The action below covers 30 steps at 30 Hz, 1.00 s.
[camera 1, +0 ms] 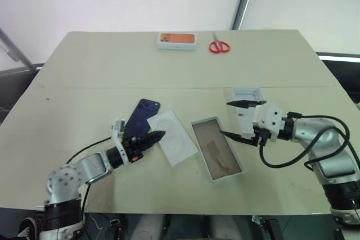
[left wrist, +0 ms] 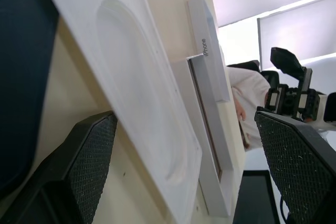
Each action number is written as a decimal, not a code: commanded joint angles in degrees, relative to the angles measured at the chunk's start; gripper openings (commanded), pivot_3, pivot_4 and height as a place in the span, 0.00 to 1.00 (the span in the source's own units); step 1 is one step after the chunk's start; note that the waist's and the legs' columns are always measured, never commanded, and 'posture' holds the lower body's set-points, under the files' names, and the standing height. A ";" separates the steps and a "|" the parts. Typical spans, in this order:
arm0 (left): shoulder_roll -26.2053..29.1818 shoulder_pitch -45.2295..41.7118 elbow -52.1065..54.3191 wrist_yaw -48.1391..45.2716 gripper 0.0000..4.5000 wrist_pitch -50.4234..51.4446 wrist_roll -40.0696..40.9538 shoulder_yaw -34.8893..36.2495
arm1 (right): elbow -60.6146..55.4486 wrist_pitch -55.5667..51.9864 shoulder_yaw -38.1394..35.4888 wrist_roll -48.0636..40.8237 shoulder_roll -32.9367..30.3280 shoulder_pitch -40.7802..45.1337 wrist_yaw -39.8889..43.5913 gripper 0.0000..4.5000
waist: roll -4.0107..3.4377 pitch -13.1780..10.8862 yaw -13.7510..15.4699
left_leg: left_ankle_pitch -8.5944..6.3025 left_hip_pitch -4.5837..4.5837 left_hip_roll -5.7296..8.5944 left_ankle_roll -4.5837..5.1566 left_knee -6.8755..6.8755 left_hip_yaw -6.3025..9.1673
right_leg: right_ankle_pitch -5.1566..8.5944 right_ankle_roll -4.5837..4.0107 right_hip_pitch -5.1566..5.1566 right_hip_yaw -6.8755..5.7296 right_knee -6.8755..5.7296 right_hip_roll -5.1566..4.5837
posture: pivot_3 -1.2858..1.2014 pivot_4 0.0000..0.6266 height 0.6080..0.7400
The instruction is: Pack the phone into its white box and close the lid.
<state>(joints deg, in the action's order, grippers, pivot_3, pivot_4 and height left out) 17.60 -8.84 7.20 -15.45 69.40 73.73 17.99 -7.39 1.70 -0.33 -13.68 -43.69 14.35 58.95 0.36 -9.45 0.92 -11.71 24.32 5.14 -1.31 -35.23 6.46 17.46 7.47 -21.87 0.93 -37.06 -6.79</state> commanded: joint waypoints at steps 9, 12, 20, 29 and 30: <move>-0.05 1.40 -1.52 3.02 0.57 2.44 0.55 -2.24 | -1.77 0.70 -1.04 -0.15 0.09 -0.08 -1.02 1.00 | 0.01 0.00 -0.22 | 0.00 -0.01 0.00 0.01 0.02 -0.01 | 0.00 0.02 0.00 -0.02 0.00 0.01 | 0.52 0.24 1.00; -0.01 1.23 -2.19 3.11 0.24 2.65 0.50 -2.08 | -1.93 0.62 -1.02 -0.21 0.05 -0.17 -1.20 1.00 | -0.02 0.01 -0.21 | 0.00 -0.01 -0.01 0.01 0.04 -0.01 | 0.00 0.01 -0.02 -0.03 -0.01 0.01 | 0.52 0.24 1.00; 0.39 0.94 -3.11 3.52 0.00 2.71 -0.73 -2.65 | -2.03 0.46 -0.99 -0.19 -0.06 0.02 -1.44 1.00 | -0.10 0.06 -0.18 | -0.01 -0.34 -0.02 0.00 0.07 0.00 | 0.10 -0.16 0.30 -0.03 0.02 0.00 | 0.52 0.24 1.00; 2.75 -1.79 -2.54 3.45 0.00 3.27 3.64 0.29 | -3.57 -1.75 -1.43 -2.31 -0.34 -1.13 -0.87 1.00 | -0.04 0.02 -0.19 | -0.01 -0.37 -0.03 0.00 0.08 0.00 | 0.10 -0.16 0.33 -0.03 0.02 0.00 | 0.52 0.24 1.00; 4.31 -2.58 -1.76 3.25 0.00 3.88 4.61 0.75 | -4.87 -3.93 -1.62 -4.08 -0.57 -1.78 -0.29 1.00 | 0.00 0.00 -0.21 | -0.01 -0.36 -0.04 0.00 0.08 0.02 | 0.10 -0.16 0.32 -0.03 0.02 0.00 | 0.52 0.24 1.00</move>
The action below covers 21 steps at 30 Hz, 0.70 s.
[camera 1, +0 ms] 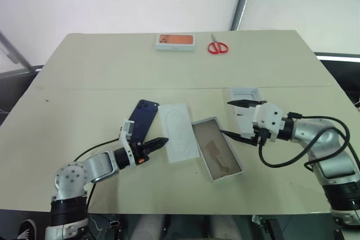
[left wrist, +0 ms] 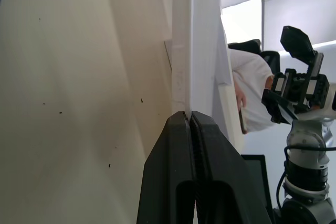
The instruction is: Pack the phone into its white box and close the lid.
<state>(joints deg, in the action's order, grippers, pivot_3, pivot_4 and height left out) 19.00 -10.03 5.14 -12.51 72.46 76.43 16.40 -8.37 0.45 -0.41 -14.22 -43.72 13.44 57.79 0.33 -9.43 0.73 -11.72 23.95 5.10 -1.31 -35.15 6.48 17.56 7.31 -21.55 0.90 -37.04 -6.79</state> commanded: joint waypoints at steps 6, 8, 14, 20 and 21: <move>13.00 -4.68 -1.98 -1.82 0.00 5.96 8.35 4.43 | -11.70 -10.10 -1.13 -9.74 -2.04 -6.84 4.26 1.00 | 0.15 -0.09 -0.06 | 0.02 0.50 -0.02 -0.02 0.01 0.06 | -0.11 0.20 -0.67 0.05 -0.11 0.01 | 0.52 0.24 1.00; 14.64 -5.12 -3.43 -2.03 0.00 6.88 10.35 4.64 | -14.38 -10.29 -1.55 -11.11 -3.66 -10.27 7.04 1.00 | 0.15 -0.10 -0.04 | 0.01 0.50 0.02 -0.01 0.04 0.02 | -0.11 0.20 -0.70 0.03 -0.08 0.01 | 0.52 0.24 1.00; 14.71 -5.55 -3.36 -2.23 0.00 5.59 11.46 4.44 | -15.64 -5.09 0.87 -7.85 -8.91 -16.69 14.70 1.00 | 0.37 -0.23 -0.01 | 0.00 0.48 0.01 0.00 -0.07 0.01 | -0.04 0.07 -0.69 0.04 -0.06 -0.04 | 0.52 0.24 1.00; 15.02 -5.19 -2.38 -1.72 0.00 5.18 13.09 3.61 | -11.89 -1.14 6.34 -1.73 -8.27 -15.79 15.17 1.00 | 0.41 -0.25 -0.05 | 0.01 0.48 -0.04 -0.02 0.01 -0.01 | -0.06 0.10 -0.75 0.07 -0.06 -0.02 | 0.52 0.24 1.00; 15.12 -4.85 -2.04 -1.78 0.00 5.04 13.06 3.65 | -10.45 -0.07 7.11 -0.38 -8.20 -15.18 15.10 0.94 | 0.42 -0.26 -0.08 | 0.01 0.49 -0.03 -0.02 0.01 -0.01 | -0.09 0.16 -0.75 0.07 -0.06 -0.02 | 0.52 0.24 1.00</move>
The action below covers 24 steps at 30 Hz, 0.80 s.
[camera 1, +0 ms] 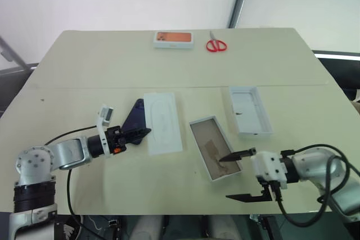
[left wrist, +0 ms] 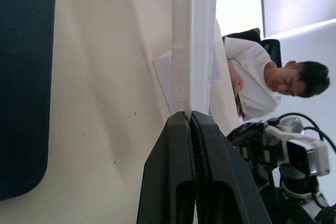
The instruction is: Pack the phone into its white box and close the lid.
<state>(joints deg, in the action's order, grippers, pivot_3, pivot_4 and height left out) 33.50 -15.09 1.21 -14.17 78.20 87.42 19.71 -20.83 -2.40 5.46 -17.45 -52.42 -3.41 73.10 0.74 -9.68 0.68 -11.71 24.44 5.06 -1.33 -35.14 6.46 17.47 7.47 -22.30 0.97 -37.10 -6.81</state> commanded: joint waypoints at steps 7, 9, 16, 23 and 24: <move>0.50 2.00 3.05 1.08 0.00 -1.17 2.81 -0.54 | 6.58 5.17 4.23 5.90 1.25 3.85 -0.06 0.23 | 0.03 -0.02 0.05 | 0.00 -0.01 0.00 0.00 -0.04 0.01 | 0.01 -0.04 0.01 0.01 0.00 0.00 | 0.52 0.24 1.00; 0.34 2.17 3.40 1.35 0.00 -1.43 3.10 -0.86 | 6.65 4.29 4.67 5.71 1.79 4.84 -0.27 0.01 | 0.04 -0.02 0.04 | 0.01 -0.02 0.00 -0.01 -0.05 0.01 | 0.01 -0.04 0.02 0.02 -0.01 0.00 | 0.52 0.24 1.00; 0.32 -0.35 1.01 2.53 0.00 -4.76 8.15 1.29 | 4.68 -1.04 6.58 5.11 8.17 9.89 -5.37 0.01 | 0.09 -0.05 -0.08 | 0.02 -0.02 -0.03 -0.03 -0.05 0.02 | -0.01 -0.03 0.01 0.02 -0.04 0.03 | 0.52 0.24 1.00; 1.42 -2.22 -1.16 3.86 0.00 -6.02 10.48 -0.44 | 6.51 -6.58 12.17 12.03 14.98 16.45 -11.80 0.01 | 0.09 -0.05 -0.07 | 0.04 -0.01 0.03 -0.06 -0.01 0.03 | -0.04 0.04 -0.07 0.02 -0.07 0.03 | 0.52 0.24 1.00; 1.32 -2.21 -0.96 4.10 0.00 -6.16 10.44 -0.74 | 6.77 -7.17 12.95 13.56 15.07 16.79 -12.58 0.01 | 0.09 -0.05 0.03 | 0.04 -0.01 0.03 -0.06 0.00 0.03 | -0.04 0.04 -0.07 0.02 -0.08 0.03 | 0.52 0.24 1.00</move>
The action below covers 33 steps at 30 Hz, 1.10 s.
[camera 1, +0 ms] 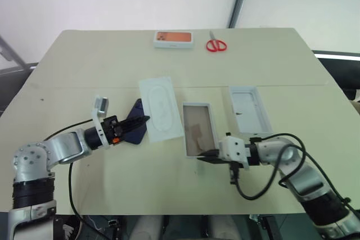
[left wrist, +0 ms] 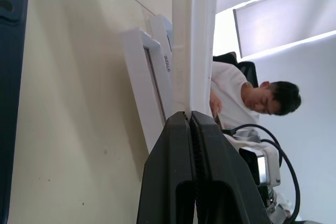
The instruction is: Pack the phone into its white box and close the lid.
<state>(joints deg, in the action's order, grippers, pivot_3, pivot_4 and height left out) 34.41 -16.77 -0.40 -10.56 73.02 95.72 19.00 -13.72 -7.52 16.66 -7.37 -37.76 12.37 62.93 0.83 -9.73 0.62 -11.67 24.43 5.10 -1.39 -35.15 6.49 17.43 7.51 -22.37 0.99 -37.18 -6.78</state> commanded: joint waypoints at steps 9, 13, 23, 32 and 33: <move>-1.32 1.21 2.59 2.17 0.00 -2.23 3.73 -2.52 | -3.21 -12.36 2.99 1.74 4.42 4.15 -5.07 0.01 | 0.01 0.00 -0.02 | 0.03 -0.02 0.00 -0.05 0.01 0.04 | -0.01 -0.01 0.00 -0.01 -0.06 0.00 | 0.52 0.24 1.00; -2.37 1.78 3.65 2.45 0.00 -2.54 3.11 -4.66 | -4.02 -11.35 2.84 1.18 4.39 3.94 -4.50 0.30 | 0.01 0.00 -0.02 | 0.03 -0.01 -0.01 -0.05 0.00 0.05 | -0.01 0.00 0.00 -0.02 -0.09 0.01 | 0.52 0.24 1.00; -3.00 -1.86 0.54 -0.83 0.00 -2.58 -2.18 -8.29 | -6.57 -11.90 -9.21 -6.94 -4.80 2.56 0.50 0.63 | 0.02 0.00 0.19 | 0.03 -0.02 0.03 -0.04 -0.04 0.05 | -0.01 -0.01 0.06 -0.07 -0.07 0.01 | 0.52 0.24 1.00; -5.09 -11.59 -9.15 -12.44 0.00 -0.47 -15.71 -14.12 | -2.41 -8.24 -13.93 -6.82 -8.85 -0.95 0.69 0.63 | 0.03 0.00 -0.12 | 0.04 0.00 0.02 -0.02 0.00 -0.06 | -0.01 0.01 0.19 -0.08 -0.12 0.07 | 0.52 0.24 1.00; -5.44 -12.69 -10.21 -13.95 0.00 -0.42 -17.68 -15.03 | -2.41 -8.00 -13.77 -6.63 -8.70 -1.15 0.43 0.63 | 0.03 -0.01 -0.15 | 0.04 0.01 0.03 -0.02 0.01 -0.06 | -0.01 0.02 0.17 -0.08 -0.12 0.07 | 0.52 0.24 1.00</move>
<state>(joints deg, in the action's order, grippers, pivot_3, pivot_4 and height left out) 28.96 -28.24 -9.81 -21.72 72.31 80.38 4.61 -15.39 -16.72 3.92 -13.74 -46.37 11.36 63.81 0.85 -9.74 0.47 -11.63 24.46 5.12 -1.41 -35.13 6.43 17.41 7.53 -22.21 0.92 -37.30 -6.70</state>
